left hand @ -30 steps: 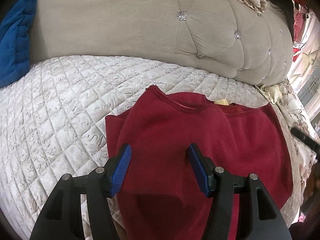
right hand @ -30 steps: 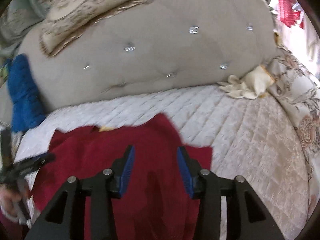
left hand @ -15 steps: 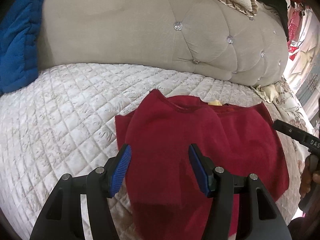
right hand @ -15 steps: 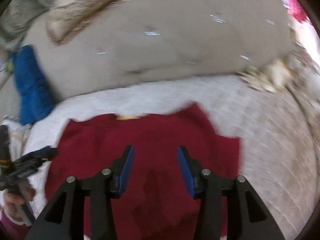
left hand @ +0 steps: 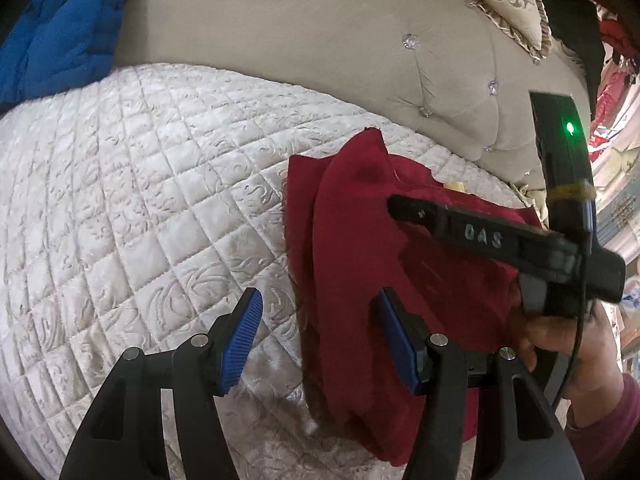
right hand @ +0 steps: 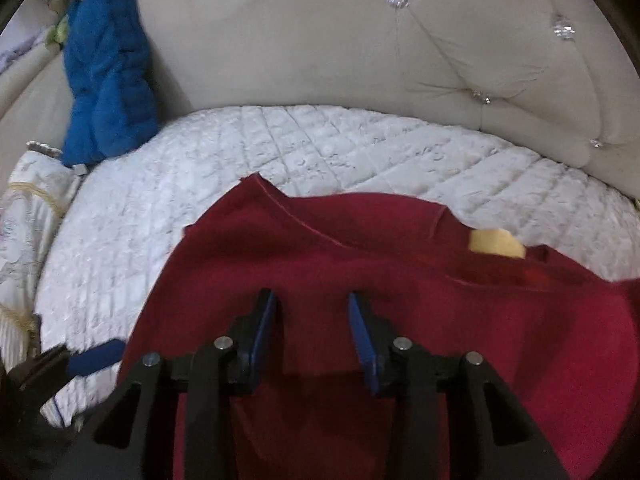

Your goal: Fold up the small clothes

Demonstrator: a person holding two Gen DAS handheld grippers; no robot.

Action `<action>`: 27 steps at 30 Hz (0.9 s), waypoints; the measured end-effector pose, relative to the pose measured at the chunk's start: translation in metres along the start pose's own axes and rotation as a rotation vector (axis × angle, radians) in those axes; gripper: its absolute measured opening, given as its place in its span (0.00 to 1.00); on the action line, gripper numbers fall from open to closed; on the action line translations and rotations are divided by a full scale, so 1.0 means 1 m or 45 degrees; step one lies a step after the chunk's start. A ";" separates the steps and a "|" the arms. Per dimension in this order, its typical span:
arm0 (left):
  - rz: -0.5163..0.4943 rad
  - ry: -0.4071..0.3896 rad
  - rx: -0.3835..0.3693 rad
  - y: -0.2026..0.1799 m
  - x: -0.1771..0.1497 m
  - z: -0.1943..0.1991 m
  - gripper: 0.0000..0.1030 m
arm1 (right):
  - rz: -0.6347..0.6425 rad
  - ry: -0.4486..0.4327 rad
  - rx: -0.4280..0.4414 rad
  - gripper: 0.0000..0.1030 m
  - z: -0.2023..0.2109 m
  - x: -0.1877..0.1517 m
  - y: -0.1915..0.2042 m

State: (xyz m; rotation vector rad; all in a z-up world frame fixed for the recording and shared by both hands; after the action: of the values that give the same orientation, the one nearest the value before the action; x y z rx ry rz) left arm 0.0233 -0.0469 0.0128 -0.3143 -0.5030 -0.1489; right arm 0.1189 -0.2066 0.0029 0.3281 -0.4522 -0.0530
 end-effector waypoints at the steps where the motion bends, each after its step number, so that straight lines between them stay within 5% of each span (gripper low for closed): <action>1: 0.005 0.002 -0.010 0.001 0.000 -0.001 0.37 | -0.002 0.000 -0.012 0.39 0.002 0.003 0.001; 5: 0.034 0.011 -0.057 0.005 -0.002 -0.005 0.37 | 0.050 -0.040 0.037 0.44 0.016 0.013 0.019; 7: 0.049 0.015 -0.080 0.007 -0.003 -0.006 0.37 | 0.059 -0.018 0.091 0.62 0.014 0.020 0.032; 10: 0.092 0.033 -0.125 0.012 -0.005 -0.005 0.37 | 0.064 0.052 0.139 0.73 -0.002 0.027 0.048; 18: 0.152 0.031 -0.149 0.020 -0.014 -0.002 0.42 | 0.249 0.283 -0.108 0.94 -0.068 0.023 0.079; 21: 0.149 0.034 -0.139 0.018 -0.015 -0.005 0.43 | 0.321 0.279 -0.192 0.96 -0.077 0.017 0.085; 27: 0.145 0.027 -0.136 0.013 -0.016 -0.005 0.43 | 0.253 0.209 -0.140 0.88 -0.061 0.019 0.075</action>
State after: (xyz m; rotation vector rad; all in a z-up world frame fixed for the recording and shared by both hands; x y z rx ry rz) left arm 0.0145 -0.0352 -0.0029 -0.4445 -0.4554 -0.0683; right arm 0.1612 -0.1196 -0.0165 0.1764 -0.3157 0.1415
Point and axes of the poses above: each gripper's, at about its wrist camera, not at the fingertips, and z roughly against the way its jaws point, y to its left, x to its top, the point moved 4 cm from there along -z, roughly the way its jaws point, and after that the axes turned 7 degrees about x, right-handed, at the moved point
